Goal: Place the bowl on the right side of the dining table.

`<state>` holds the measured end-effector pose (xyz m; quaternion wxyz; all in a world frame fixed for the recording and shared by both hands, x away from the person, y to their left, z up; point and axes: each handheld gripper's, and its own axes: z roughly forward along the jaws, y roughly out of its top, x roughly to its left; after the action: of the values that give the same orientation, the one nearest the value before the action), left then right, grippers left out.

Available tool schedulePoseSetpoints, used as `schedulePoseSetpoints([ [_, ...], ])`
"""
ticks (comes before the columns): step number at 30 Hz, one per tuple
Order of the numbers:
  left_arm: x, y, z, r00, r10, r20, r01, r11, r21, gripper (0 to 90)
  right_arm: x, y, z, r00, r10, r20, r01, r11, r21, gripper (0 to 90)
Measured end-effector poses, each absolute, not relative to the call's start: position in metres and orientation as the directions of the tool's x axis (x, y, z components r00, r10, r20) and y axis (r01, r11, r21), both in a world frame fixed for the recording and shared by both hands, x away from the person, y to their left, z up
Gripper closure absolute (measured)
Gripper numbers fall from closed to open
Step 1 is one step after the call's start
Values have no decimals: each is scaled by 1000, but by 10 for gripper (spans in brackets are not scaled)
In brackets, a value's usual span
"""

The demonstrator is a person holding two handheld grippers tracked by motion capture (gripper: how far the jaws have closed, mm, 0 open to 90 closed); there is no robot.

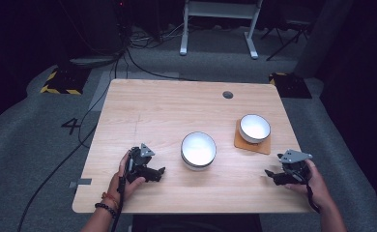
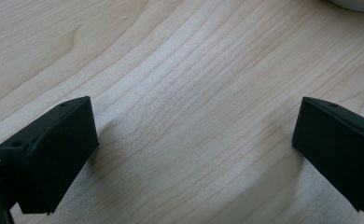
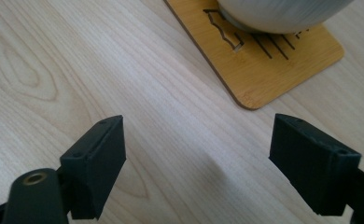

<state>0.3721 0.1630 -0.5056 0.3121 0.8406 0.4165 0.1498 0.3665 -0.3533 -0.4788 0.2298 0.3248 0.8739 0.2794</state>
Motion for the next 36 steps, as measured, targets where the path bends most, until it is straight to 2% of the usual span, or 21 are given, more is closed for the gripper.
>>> schedulePoseSetpoints([
  [17,372,163,-506,608,794,-8,607,-458,649,2,365,-375,-495,-662,737,-140,472,554,685,173],
  [26,373,163,-506,614,789,-11,604,-462,649,0,368,-389,-504,-647,762,-19,514,454,727,148],
  [36,373,163,-506,616,788,-11,603,-462,650,0,369,-391,-505,-649,761,-14,510,448,734,148],
])
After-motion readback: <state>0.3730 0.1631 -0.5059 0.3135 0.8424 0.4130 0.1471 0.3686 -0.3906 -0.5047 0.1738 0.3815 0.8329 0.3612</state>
